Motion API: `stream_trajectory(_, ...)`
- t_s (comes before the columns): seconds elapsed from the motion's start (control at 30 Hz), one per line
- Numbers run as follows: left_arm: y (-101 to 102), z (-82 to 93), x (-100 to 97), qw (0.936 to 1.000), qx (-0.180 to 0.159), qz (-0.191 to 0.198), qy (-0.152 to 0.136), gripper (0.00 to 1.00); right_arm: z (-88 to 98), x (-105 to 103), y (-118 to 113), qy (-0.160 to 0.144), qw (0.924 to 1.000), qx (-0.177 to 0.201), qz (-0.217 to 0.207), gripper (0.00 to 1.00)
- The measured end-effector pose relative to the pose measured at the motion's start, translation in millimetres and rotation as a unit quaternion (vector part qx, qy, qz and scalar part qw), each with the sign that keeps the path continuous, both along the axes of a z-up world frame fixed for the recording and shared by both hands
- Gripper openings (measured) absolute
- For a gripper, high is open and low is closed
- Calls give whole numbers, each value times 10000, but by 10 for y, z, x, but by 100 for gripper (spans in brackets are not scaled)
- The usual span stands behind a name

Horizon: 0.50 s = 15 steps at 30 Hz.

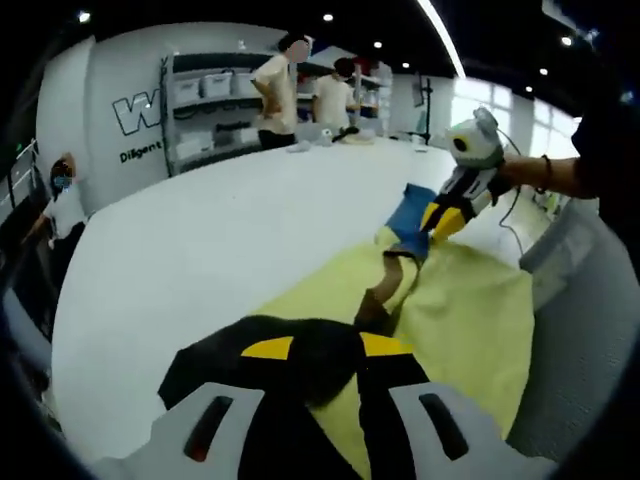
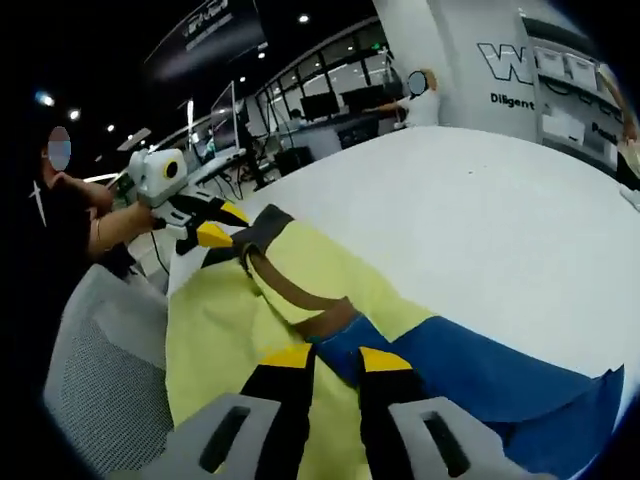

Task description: Fold the garment on the visible template until the final outline fits inside the template.

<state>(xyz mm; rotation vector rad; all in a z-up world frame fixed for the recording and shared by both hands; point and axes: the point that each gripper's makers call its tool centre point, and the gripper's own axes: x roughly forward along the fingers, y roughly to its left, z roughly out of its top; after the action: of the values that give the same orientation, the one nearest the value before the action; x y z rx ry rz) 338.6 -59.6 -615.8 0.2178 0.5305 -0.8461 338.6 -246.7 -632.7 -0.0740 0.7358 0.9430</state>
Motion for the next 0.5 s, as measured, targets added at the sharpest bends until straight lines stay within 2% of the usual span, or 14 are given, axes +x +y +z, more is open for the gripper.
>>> stream_trajectory(0.1, -56, -35, -10, 9999, 7, -107, 59, 25, 13, 62, 16, -65, 10000, -38, 60, 21)
stream_trajectory(0.17, -116, -54, -17, 9998, 1, -155, 101, 26, -3, 76, 40, 4, 9999, -46, 156, 23)
stream_trajectory(0.3, -195, -91, -40, 9995, 65, -234, 194, 27, -66, 110, 61, 89, 9995, -133, 265, 33)
stream_trajectory(0.5, -213, -156, -53, 9989, 73, -209, 415, 27, -170, 203, 90, 251, 9990, -154, 343, 34)
